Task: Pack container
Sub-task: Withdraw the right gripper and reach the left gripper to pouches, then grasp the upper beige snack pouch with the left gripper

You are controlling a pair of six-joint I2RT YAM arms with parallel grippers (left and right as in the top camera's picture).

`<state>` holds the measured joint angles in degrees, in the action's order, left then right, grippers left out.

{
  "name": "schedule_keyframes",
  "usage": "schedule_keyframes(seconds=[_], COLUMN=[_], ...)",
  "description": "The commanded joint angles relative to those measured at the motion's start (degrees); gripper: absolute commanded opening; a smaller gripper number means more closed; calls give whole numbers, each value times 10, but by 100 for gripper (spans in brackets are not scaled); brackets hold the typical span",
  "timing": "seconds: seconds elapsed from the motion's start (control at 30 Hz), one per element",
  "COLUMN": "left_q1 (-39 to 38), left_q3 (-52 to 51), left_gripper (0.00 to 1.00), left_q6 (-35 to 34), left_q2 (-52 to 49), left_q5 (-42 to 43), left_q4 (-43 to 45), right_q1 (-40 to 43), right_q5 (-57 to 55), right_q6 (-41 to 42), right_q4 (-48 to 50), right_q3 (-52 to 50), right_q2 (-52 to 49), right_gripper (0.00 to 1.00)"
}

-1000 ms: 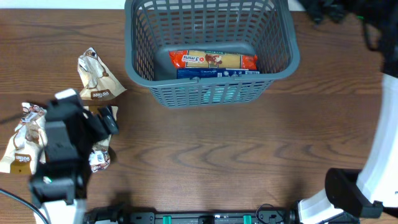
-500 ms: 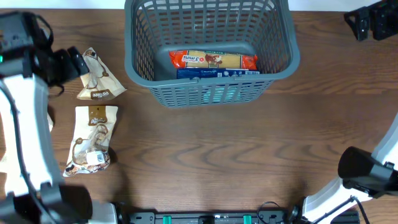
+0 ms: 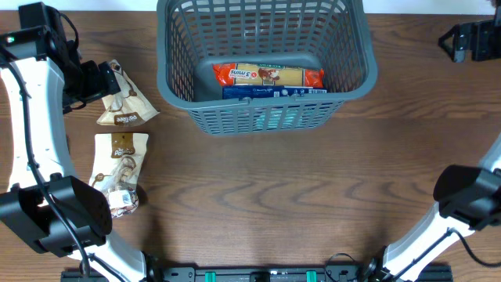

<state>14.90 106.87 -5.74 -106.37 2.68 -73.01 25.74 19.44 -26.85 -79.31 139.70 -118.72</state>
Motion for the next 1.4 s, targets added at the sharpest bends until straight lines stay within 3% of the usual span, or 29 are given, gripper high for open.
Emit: schedule_keyframes(seconds=[0.0,0.4,0.73,1.0,1.37], left_q1=[2,3,3,3,1], left_q3=[12,12,13,12,11], left_gripper=[99,99,99,99,99], left_q6=[18,48,24,5,5], left_q2=[-1,-36,-144,-166,-192], left_q5=[4,28,29,29,69], left_q4=[-11,26,90,188,220], right_q1=[0,-10,-15,-15,-19], right_q5=[3,5,5,5,5], right_q6=[16,16,15,15,15], right_q4=[-13,-23,-36,-41,-47], right_q3=[0,0,0,0,0], right_q2=[-22,-35,-35,-35,-35], right_gripper=[99,99,99,99,99])
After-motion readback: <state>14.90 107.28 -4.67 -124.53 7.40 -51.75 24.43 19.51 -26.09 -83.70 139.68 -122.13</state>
